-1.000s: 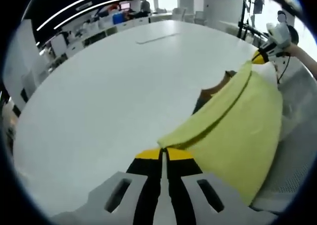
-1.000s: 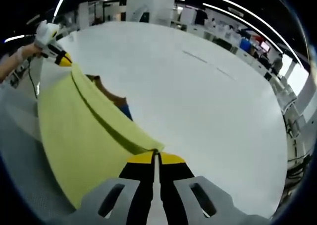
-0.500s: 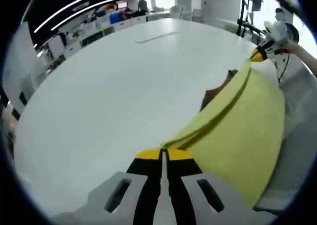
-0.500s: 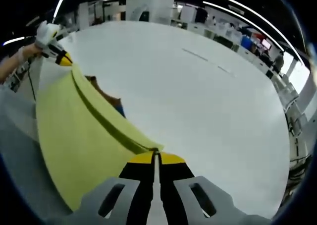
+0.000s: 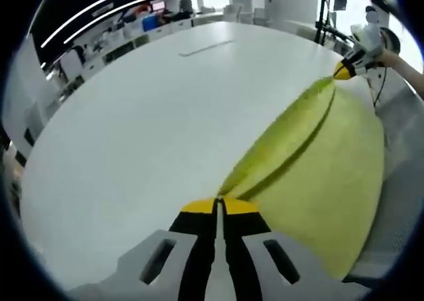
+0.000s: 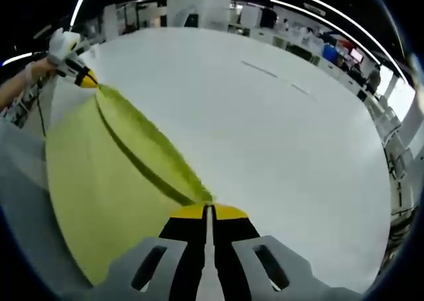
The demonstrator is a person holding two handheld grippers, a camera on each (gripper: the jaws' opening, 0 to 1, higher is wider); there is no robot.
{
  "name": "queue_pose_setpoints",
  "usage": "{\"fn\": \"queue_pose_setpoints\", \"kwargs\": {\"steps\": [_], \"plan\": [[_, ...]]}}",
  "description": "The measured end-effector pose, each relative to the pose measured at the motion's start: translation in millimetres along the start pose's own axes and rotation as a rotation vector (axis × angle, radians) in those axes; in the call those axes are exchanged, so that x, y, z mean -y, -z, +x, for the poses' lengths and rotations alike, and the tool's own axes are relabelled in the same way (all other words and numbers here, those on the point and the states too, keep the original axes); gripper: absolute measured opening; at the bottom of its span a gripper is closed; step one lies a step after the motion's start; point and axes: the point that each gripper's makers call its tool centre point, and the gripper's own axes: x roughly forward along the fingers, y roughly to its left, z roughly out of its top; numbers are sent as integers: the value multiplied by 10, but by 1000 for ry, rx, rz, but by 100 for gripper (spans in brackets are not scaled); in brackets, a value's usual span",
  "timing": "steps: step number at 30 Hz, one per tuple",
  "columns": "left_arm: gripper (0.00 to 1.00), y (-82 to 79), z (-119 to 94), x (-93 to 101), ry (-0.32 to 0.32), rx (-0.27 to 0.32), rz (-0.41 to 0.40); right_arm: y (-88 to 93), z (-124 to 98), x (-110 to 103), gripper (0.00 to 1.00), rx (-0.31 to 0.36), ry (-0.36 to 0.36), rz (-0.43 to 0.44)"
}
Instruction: Fold the garment on the visible template until the final outline fits inside the template.
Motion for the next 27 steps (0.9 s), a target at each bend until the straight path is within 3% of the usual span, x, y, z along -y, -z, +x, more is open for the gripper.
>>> {"fn": "queue_pose_setpoints", "kwargs": {"steps": [5, 17, 21, 27], "plan": [[0, -14, 42, -22, 2, -8, 6, 66, 13, 135, 1, -22, 25, -10], [0, -28, 102, -105, -14, -28, 13, 55, 38, 44, 1, -22, 9, -16], [0, -31, 79, -169, -53, -17, -5, 32, 39, 34, 1, -13, 7, -13], [7, -27, -2, -139, -66, -10, -6, -4, 15, 19, 1, 10, 11, -1]]}}
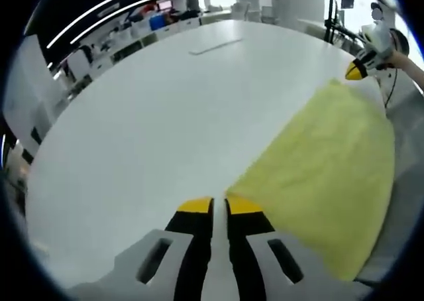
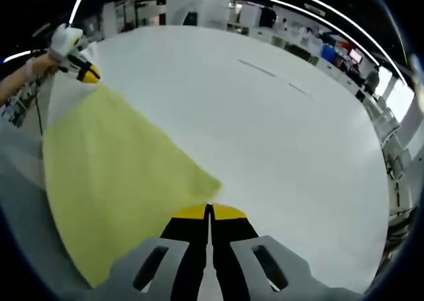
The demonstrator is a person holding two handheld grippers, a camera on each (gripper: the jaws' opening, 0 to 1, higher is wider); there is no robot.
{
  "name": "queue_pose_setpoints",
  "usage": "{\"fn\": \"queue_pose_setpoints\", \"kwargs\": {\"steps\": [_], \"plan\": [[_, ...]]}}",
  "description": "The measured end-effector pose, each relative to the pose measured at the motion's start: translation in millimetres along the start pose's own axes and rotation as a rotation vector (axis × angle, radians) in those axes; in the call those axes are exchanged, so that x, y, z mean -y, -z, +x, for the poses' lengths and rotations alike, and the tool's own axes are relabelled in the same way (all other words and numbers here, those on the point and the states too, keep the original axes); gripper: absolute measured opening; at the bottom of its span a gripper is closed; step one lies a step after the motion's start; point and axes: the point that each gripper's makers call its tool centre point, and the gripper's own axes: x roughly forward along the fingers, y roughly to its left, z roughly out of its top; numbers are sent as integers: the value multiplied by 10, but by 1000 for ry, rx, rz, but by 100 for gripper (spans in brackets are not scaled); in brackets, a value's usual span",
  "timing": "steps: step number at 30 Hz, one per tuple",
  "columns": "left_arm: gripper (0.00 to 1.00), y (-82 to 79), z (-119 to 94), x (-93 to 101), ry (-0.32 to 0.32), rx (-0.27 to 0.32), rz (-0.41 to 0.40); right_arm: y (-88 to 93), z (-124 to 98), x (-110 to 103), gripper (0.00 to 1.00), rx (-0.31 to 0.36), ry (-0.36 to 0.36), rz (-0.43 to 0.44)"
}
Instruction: Fold the garment on the visible template until the final outline fits inside the template.
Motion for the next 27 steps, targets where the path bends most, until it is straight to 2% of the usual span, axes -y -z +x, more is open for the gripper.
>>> {"fn": "queue_pose_setpoints", "kwargs": {"steps": [7, 15, 27], "plan": [[13, -36, -89, 128, 23, 9, 7, -67, -39, -110, 6, 40, -11, 16], [18, -188, -251, 222, 36, 41, 23, -141, -116, -242, 16, 69, -24, 4], [29, -370, -459, 401, 57, 70, 95, -330, -248, -454, 33, 121, -36, -71]]}}
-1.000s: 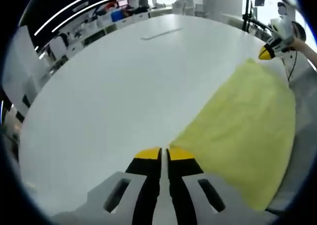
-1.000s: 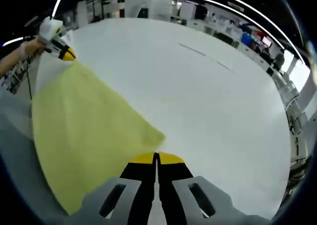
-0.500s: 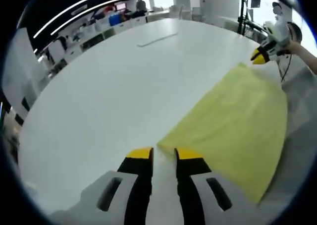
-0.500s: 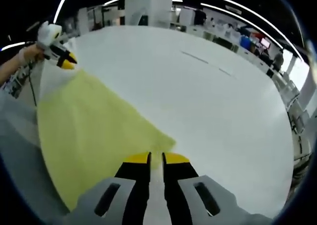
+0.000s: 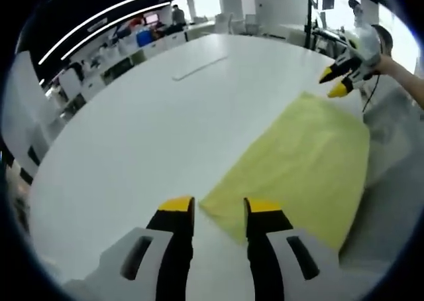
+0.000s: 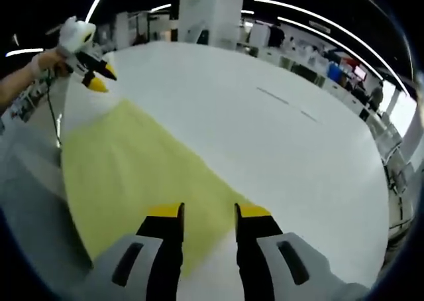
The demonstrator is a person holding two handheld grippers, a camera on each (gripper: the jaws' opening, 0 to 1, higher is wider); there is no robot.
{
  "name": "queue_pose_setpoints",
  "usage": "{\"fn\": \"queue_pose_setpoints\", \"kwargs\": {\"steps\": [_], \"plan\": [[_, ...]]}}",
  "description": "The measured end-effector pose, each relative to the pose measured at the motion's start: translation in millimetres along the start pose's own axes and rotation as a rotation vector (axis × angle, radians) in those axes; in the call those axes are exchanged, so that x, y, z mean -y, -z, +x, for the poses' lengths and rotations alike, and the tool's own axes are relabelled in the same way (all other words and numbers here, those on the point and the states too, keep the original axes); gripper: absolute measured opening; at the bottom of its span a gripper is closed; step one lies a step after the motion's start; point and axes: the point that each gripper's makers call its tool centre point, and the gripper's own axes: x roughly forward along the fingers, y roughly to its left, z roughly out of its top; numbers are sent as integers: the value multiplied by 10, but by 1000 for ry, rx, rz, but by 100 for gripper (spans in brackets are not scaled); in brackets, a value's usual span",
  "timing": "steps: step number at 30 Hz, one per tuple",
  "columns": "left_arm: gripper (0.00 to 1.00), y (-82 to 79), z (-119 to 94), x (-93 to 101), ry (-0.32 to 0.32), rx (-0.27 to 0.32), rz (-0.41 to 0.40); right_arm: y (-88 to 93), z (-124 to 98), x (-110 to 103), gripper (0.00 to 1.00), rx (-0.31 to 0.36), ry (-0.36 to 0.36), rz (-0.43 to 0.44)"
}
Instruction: Fold the garment on the visible template until the final outline fits inside the template.
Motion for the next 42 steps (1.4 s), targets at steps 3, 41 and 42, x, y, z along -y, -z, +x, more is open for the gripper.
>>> {"fn": "queue_pose_setpoints", "kwargs": {"steps": [3, 41, 42], "plan": [[34, -22, -69, 34, 7, 5, 3, -39, -39, -27, 40, 3, 4, -32], [86, 25, -920, 615, 61, 45, 24, -207, -810, -571, 97, 36, -22, -70], [86, 29, -929, 627, 58, 48, 22, -207, -824, -577, 99, 39, -18, -68]]}}
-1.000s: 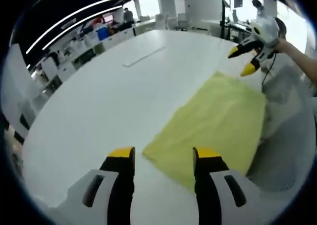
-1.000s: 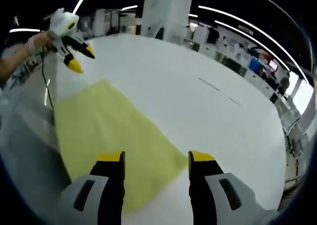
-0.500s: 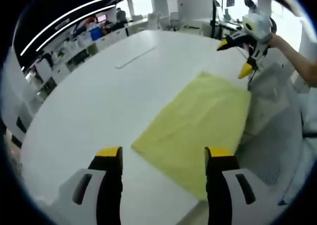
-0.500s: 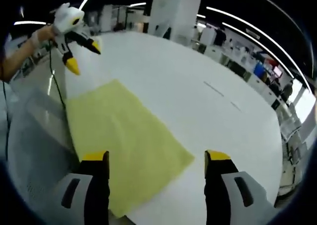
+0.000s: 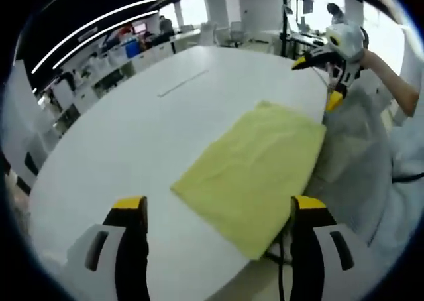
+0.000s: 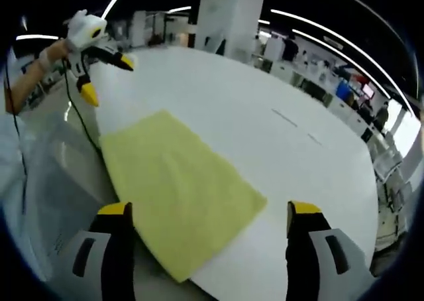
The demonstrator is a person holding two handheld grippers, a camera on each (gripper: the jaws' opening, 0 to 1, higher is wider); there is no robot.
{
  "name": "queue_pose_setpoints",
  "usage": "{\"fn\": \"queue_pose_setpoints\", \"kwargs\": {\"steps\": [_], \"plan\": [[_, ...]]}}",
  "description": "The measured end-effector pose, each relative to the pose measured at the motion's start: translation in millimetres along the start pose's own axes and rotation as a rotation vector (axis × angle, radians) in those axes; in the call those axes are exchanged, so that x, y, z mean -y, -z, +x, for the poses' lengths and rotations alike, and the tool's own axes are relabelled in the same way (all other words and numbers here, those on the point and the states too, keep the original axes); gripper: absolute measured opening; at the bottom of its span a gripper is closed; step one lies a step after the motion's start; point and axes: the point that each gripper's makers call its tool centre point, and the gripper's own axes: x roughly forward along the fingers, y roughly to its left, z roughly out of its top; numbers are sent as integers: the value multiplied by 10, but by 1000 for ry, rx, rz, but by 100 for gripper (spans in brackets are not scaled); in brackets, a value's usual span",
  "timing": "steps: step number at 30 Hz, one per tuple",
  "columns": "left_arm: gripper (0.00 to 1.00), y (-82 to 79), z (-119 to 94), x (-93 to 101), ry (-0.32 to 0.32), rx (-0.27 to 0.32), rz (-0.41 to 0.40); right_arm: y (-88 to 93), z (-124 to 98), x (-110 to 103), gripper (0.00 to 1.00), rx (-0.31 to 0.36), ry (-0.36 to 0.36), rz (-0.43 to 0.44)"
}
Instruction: Fold the garment on the visible template until the final outline fits inside the template.
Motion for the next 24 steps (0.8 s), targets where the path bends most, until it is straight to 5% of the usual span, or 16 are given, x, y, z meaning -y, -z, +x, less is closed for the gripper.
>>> {"fn": "queue_pose_setpoints", "kwargs": {"steps": [24], "plan": [[100, 144, -160, 280, -9, 12, -41, 21, -190, -183, 100, 14, 30, 15]]}}
